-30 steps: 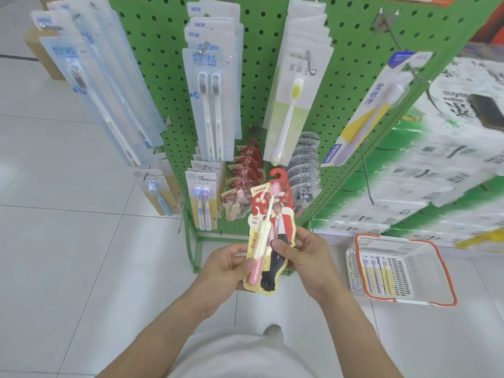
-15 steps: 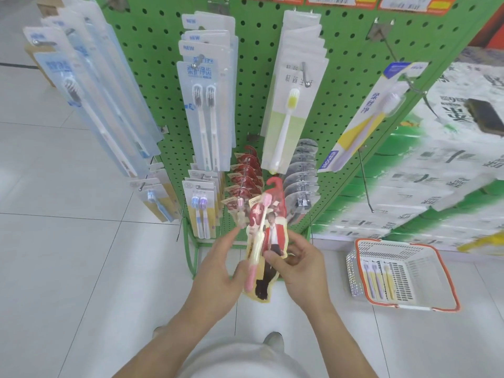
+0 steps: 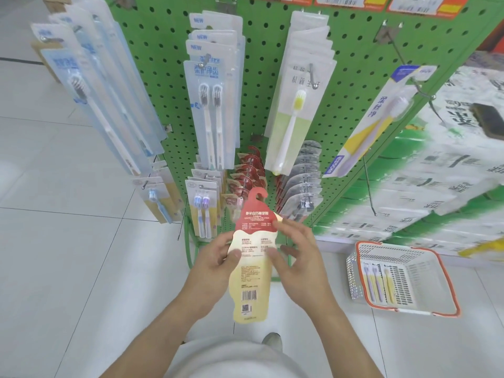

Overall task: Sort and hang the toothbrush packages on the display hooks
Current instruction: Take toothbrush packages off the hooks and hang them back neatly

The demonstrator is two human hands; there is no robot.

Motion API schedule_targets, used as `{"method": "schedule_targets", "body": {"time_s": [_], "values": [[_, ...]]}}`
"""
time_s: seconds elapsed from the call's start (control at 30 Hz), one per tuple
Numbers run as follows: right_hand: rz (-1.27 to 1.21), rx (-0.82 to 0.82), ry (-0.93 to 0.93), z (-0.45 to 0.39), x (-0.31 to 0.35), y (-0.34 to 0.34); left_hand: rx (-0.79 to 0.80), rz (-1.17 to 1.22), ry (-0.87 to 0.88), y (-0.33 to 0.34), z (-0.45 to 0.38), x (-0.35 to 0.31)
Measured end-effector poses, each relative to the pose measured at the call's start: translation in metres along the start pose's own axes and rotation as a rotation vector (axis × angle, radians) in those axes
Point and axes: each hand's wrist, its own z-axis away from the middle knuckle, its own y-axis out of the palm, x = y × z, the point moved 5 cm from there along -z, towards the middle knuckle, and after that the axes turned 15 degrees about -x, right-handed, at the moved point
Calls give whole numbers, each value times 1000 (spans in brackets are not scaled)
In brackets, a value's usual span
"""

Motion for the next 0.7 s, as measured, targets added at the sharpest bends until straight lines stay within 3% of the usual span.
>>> {"method": "schedule_targets", "body": {"time_s": [0.13, 0.7], "values": [[-154, -14, 191, -10, -1, -4, 97, 13, -70, 3, 3, 3], [-230, 13, 255, 0, -7, -7, 99, -35, -93, 0, 12, 11]]}}
